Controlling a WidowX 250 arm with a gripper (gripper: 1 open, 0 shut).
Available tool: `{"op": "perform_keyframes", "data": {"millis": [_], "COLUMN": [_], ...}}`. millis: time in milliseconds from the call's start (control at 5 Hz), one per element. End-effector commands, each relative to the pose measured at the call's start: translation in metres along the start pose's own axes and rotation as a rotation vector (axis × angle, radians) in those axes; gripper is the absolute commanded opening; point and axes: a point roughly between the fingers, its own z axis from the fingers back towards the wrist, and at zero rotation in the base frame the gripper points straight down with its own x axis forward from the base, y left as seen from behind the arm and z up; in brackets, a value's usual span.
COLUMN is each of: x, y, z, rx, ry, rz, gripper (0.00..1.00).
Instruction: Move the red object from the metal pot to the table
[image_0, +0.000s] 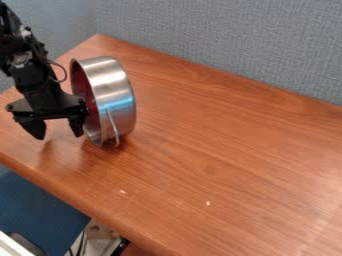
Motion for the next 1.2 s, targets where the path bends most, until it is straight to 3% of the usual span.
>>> {"op": "perform_keyframes", "data": {"millis": [0, 400, 600, 800, 1000], "x": [0.014, 0.048, 0.057, 0.065, 0.062], "y": [0.002, 0.028, 0.029, 0.031, 0.040], "z": [0.003, -0.005, -0.010, -0.013, -0.004], "rx": [0.001, -0.002, 0.019, 0.048, 0.078], "ry": [-0.014, -0.040, -0.048, -0.056, -0.050], "rz": [-0.007, -0.023, -0.005, 0.016, 0.049], "gripper": [1.00, 1.00, 0.00, 1.00, 1.00]}}
